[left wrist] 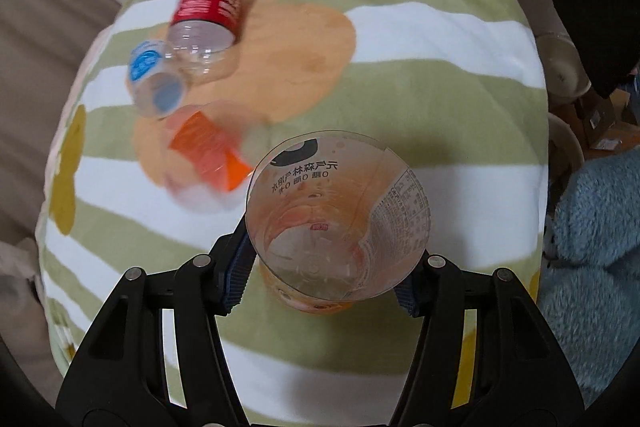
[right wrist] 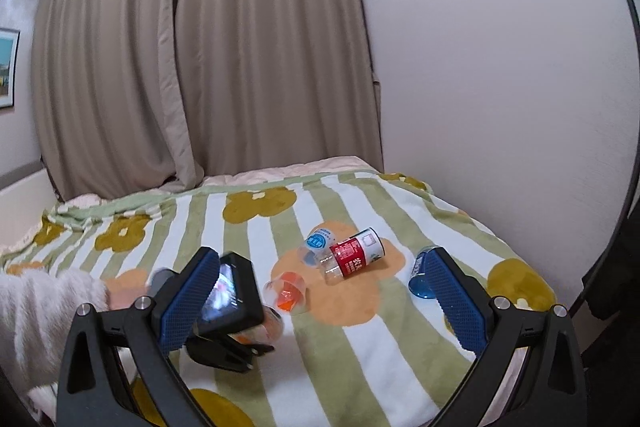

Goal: Flip cup upside down
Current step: 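Lift the orange-labeled bottle with the left tool and turn it, then lay the bottle on its side on the blanket and open the left tool, then close the right tool around the middle of the orange-labeled bottle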

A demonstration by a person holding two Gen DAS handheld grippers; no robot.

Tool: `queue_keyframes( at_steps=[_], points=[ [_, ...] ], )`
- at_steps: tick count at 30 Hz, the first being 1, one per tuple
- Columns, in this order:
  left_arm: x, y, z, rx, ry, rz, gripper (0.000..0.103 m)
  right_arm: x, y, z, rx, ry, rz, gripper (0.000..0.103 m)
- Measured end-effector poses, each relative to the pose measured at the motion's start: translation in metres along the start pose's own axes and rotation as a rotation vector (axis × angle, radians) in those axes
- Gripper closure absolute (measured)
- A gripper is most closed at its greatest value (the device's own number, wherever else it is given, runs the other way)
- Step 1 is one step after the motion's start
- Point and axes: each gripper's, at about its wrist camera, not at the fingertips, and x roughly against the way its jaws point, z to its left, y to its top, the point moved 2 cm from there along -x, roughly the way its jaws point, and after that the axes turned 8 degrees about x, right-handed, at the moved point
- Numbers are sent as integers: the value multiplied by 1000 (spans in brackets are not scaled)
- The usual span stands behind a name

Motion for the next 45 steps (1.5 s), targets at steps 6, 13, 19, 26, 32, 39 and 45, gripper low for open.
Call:
queue_keyframes(
  at_steps=[6, 13, 19, 26, 32, 39, 45],
  points=[
    [-7, 16, -6, 40, 7, -13, 47, 0, -1, -12, -52, 8, -4, 1],
    [-15, 23, -17, 6, 47, -18, 39, 3, -3, -13, -55, 10, -11, 1],
    [-10, 21, -9, 73, 34, -32, 34, 2, -5, -13, -46, 8, 5, 1],
    [30, -5, 13, 188, 33, -105, 34, -30, -1, -5, 146, 103, 98, 1],
    [62, -44, 28, 304, 36, -191, 1, -111, -5, 40, 531, 343, 326, 1],
    [86, -108, 43, 501, 37, -257, 1, -184, -77, 129, 1179, 436, 551, 1],
    [104, -166, 35, 594, 80, -300, 1, -222, -128, 162, 1578, 458, 698, 2]
  ],
)
